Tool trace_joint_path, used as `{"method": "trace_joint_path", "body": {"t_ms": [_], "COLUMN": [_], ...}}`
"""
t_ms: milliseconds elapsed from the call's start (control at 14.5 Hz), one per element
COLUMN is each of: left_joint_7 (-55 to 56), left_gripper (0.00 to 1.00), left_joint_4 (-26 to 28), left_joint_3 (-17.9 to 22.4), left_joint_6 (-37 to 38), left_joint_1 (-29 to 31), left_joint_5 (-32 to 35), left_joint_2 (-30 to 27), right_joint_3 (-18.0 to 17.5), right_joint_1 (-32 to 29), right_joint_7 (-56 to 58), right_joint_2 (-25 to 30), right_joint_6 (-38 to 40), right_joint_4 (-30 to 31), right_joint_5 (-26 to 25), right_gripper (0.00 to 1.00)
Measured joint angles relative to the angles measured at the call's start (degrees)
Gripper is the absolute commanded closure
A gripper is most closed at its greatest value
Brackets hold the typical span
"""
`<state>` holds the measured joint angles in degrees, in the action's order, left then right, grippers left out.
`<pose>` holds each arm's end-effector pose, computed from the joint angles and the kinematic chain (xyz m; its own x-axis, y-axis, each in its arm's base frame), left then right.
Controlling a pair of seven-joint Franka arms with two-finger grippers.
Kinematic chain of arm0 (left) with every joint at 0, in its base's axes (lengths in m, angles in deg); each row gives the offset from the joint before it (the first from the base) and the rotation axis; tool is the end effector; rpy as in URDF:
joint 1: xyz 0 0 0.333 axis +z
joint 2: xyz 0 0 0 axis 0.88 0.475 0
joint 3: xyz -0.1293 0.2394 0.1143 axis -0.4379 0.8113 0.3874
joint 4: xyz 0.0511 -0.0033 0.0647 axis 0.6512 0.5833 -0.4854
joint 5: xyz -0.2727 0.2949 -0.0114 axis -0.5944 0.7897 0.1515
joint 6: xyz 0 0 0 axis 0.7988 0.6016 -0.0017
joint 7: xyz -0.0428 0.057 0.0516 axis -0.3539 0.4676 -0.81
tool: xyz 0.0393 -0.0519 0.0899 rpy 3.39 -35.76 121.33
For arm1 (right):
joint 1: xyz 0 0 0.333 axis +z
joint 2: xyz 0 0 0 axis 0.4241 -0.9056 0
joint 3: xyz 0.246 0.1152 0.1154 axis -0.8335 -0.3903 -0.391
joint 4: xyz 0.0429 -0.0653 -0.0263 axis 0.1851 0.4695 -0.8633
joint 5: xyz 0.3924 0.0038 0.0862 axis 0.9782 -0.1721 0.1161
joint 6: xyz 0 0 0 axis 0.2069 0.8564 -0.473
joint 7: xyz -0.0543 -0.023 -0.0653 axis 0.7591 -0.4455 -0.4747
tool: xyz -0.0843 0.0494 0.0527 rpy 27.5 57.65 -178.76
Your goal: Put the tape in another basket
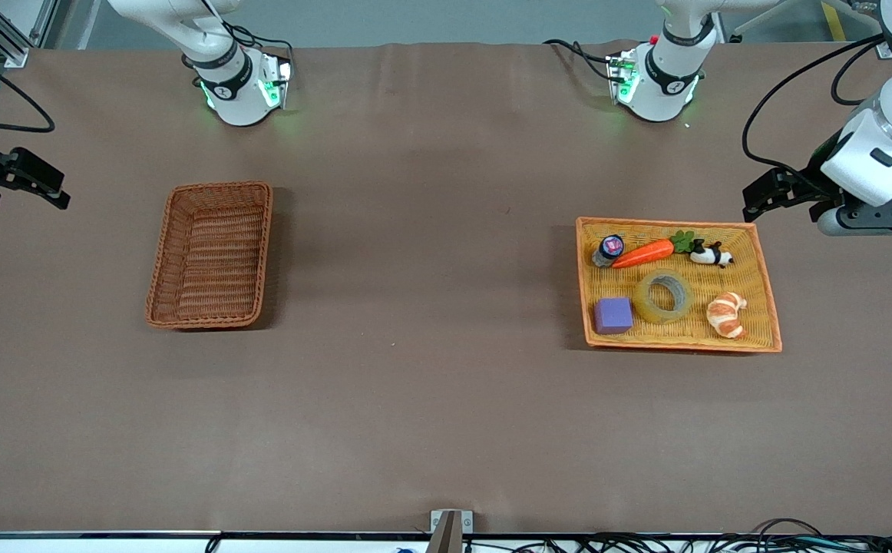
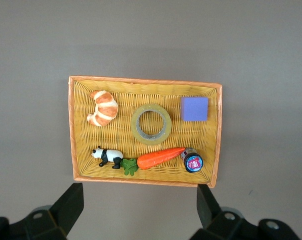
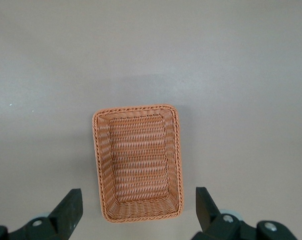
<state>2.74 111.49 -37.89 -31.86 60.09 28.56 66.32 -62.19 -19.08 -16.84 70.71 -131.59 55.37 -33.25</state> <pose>0.5597 -0.0773 0.5718 1.0000 -0.0059 0.0053 -0.0060 -0.9999 0.0122 0.5472 -0.0193 0.6137 0.9985 -0.0371 0.0398 -0.0376 -0.9992 0.0143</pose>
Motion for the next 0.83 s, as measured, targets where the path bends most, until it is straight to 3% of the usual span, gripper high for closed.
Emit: {"method": "trace_joint_path", "body": {"t_ms": [830], "left_joint_7": [0.0], "left_gripper": [0.0], "left_joint_4": [-1.9], "left_joint_3": [0.0], "left_joint_6": [0.2], "left_joint_1": [-0.1], "left_joint_5": [0.0], "left_joint_2": [0.0], "right_joint_3": [0.0], "right_joint_1": [0.0], "right_joint_7": [0.0], "right_joint_2": [0.0], "right_joint_6": [0.0], "right_joint_4": [0.0], "right_joint_5": [0.0], "right_gripper": [0.0]}}
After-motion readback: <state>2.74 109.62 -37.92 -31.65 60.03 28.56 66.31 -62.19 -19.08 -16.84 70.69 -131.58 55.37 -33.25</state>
